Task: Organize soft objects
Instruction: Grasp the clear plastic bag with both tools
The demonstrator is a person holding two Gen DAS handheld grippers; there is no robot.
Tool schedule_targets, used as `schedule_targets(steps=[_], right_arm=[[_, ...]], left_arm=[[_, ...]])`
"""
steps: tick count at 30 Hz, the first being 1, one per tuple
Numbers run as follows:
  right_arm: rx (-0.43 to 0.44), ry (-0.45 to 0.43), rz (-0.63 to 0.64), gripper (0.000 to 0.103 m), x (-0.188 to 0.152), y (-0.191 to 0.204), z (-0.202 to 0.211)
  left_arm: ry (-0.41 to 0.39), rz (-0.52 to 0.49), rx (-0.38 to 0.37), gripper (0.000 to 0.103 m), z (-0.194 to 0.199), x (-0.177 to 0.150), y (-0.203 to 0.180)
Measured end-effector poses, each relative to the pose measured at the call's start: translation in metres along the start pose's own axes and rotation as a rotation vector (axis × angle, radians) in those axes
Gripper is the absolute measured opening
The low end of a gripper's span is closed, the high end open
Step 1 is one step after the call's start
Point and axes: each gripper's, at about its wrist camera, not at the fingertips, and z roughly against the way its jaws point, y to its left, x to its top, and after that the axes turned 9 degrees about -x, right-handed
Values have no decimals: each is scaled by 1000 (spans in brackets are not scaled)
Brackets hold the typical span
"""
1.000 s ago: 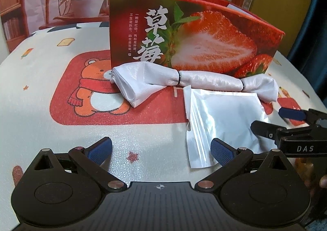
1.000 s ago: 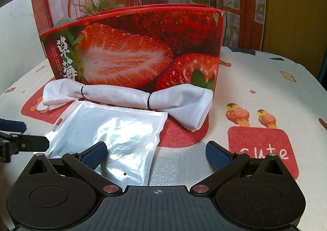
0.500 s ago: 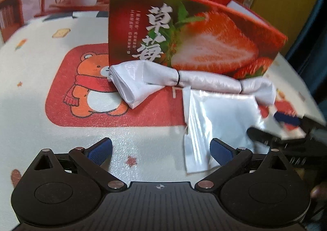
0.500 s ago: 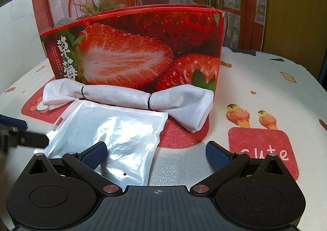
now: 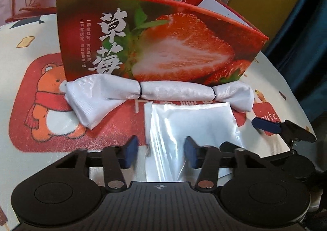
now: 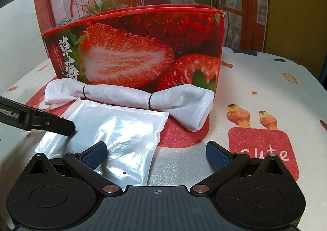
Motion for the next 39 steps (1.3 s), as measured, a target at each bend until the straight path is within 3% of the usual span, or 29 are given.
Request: schedule_targets(steps=[9,14,20,27,34,39], right_arm=[[14,0,-8,103,1,-2,0],[58,6,-10,103,1,-3,2],[128,34,77,103,0,13,5],[164,68,17,101,7,7,4],[165,87,-30,86,13,-2,2],[154,82,5,78,13,4,1]], left_arm=[[-36,44,-39,22,3,-8,5],[-60,78,-73,21,6,-21,11],[-83,87,-87,22,8,-28,13],[-108,119,-125,22,10,-33,20],[-117,137,-144,22,12,-35,24],[-124,145,-146,21,12,-36,25]])
